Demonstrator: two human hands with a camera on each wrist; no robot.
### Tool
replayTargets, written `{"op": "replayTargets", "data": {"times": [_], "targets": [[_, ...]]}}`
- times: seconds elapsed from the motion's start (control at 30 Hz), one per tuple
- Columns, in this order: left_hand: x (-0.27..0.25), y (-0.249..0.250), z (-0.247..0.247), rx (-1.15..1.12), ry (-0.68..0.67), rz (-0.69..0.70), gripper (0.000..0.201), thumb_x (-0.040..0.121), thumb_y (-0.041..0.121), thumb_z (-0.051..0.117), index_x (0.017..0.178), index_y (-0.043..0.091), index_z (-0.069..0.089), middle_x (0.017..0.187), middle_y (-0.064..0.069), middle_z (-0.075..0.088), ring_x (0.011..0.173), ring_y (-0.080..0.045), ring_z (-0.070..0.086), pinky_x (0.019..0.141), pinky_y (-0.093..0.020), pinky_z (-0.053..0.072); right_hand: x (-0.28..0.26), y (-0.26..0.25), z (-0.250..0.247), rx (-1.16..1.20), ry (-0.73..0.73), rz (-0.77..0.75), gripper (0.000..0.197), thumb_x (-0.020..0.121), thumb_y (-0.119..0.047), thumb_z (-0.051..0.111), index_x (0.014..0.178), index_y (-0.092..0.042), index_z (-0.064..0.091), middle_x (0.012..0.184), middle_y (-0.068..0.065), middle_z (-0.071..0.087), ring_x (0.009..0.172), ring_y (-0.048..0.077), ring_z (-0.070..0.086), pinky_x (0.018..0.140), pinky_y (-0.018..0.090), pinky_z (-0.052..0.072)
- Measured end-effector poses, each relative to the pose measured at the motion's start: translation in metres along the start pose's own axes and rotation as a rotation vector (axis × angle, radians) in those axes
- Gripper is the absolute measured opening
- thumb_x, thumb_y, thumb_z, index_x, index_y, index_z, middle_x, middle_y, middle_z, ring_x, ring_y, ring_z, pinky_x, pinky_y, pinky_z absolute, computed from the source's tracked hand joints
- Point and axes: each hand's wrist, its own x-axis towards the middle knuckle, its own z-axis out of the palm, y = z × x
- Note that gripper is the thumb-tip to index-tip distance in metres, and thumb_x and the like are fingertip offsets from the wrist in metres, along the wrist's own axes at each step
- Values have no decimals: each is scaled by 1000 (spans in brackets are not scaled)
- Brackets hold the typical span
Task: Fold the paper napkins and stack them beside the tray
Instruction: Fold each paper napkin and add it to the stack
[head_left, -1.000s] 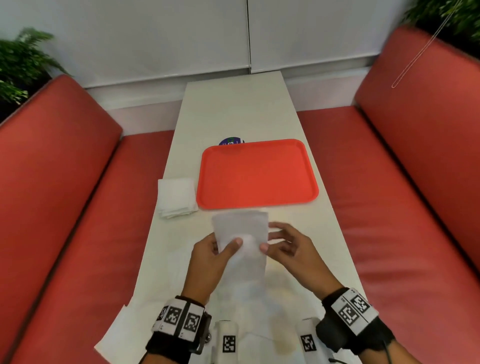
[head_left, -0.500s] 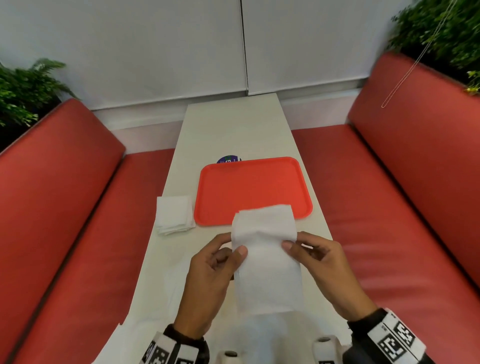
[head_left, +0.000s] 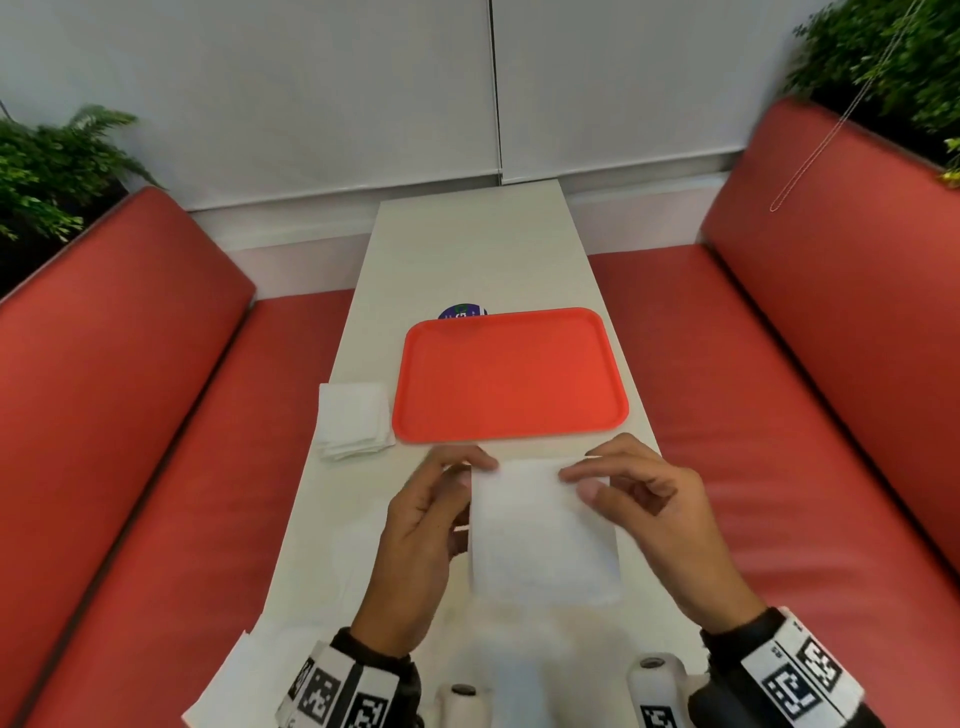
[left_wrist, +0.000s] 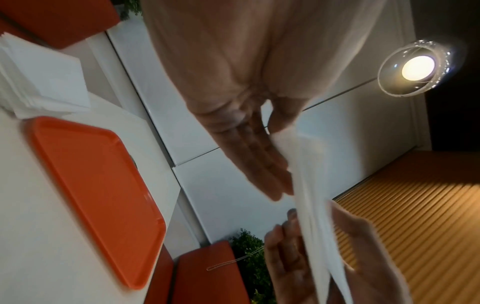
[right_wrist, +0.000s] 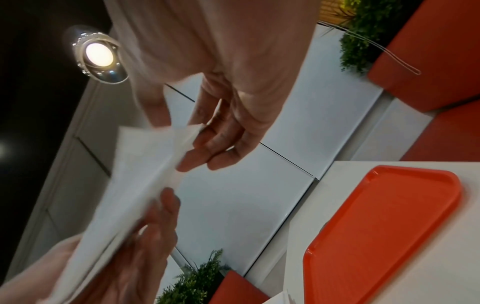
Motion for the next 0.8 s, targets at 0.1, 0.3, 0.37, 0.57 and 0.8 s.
{"op": "replayTargets", "data": {"times": [0.1,0.3,0.37,0.57,0.8], "targets": [[-1,-3,3,-93,44,-63,28,92,43,59,112,24,65,86,-6,67,73,-19,63,64,-32,50,-1,-3,5,-46,8,-53,12,78,-11,79,88,-17,81,85,-4,64,65,5,48,62,15,39],[-6,-3,13,-198,29,-189,71,75,71,63,112,11,73,117,-15,73,111,-35,69,94,-57,55,0,0,8,-95,1,-40,16,78,-12,78,88,-24,81,87,-7,65,81,13,60,70,18,44],[-6,-4,15,-153,64,-163,60,76,62,73,106,10,75,109,-16,75,105,-37,71,90,-55,56,-1,-1,9,-109,3,-49,15,78,-13,77,88,-23,81,88,-5,65,82,15,61,71,19,46],[1,-8,14,15,161,-128,24,83,37,75,86,14,78,87,-13,75,87,-36,71,78,-55,58,5,2,20,31,-8,173,32,75,-15,79,105,-24,74,94,0,72,78,16,71,66,24,56],[11,-24,-42,3,133,-216,18,87,32,74,85,14,78,85,-5,78,76,-18,72,63,-31,54,26,23,50,77,109,347,21,80,-15,74,79,5,71,77,13,74,57,15,65,48,18,48]]}}
